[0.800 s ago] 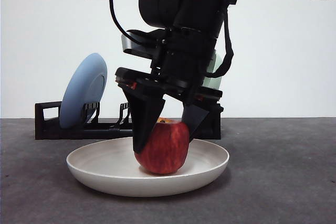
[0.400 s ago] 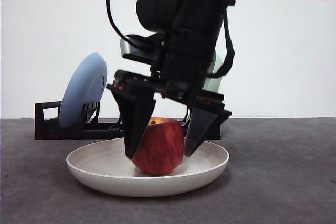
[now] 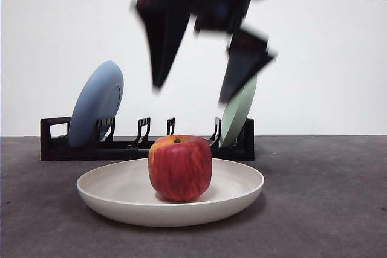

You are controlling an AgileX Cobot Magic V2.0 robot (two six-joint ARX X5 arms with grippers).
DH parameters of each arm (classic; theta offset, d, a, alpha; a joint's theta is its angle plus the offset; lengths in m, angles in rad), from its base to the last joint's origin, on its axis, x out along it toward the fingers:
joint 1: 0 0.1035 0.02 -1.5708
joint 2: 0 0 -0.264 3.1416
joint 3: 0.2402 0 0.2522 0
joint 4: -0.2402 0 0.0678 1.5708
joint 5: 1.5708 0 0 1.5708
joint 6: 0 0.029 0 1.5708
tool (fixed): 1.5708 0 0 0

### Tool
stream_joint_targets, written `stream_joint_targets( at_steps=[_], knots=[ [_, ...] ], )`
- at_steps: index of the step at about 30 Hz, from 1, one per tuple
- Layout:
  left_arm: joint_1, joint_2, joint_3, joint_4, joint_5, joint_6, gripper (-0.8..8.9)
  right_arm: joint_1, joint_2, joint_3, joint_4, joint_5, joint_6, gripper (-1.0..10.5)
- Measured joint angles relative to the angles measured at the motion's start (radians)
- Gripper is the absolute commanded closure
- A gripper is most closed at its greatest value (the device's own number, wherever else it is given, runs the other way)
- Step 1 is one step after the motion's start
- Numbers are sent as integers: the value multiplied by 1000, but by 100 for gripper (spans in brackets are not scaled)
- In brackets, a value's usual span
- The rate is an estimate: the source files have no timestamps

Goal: Take the yellow plate from the plate rack,put the plate on the table,take the apple from the table,put the apple in the plate

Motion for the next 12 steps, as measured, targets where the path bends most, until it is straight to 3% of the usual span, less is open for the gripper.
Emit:
stream_joint_targets(
  at_steps=[5,9,12],
  knots=[
    [0,0,0,0,0,3,821,0,-166,13,-132,0,0,473],
    [0,0,0,0,0,11,821,0,-302,13,-211,0,0,489],
    [0,0,0,0,0,13,821,0,-401,13,-265,0,0,607]
  ],
)
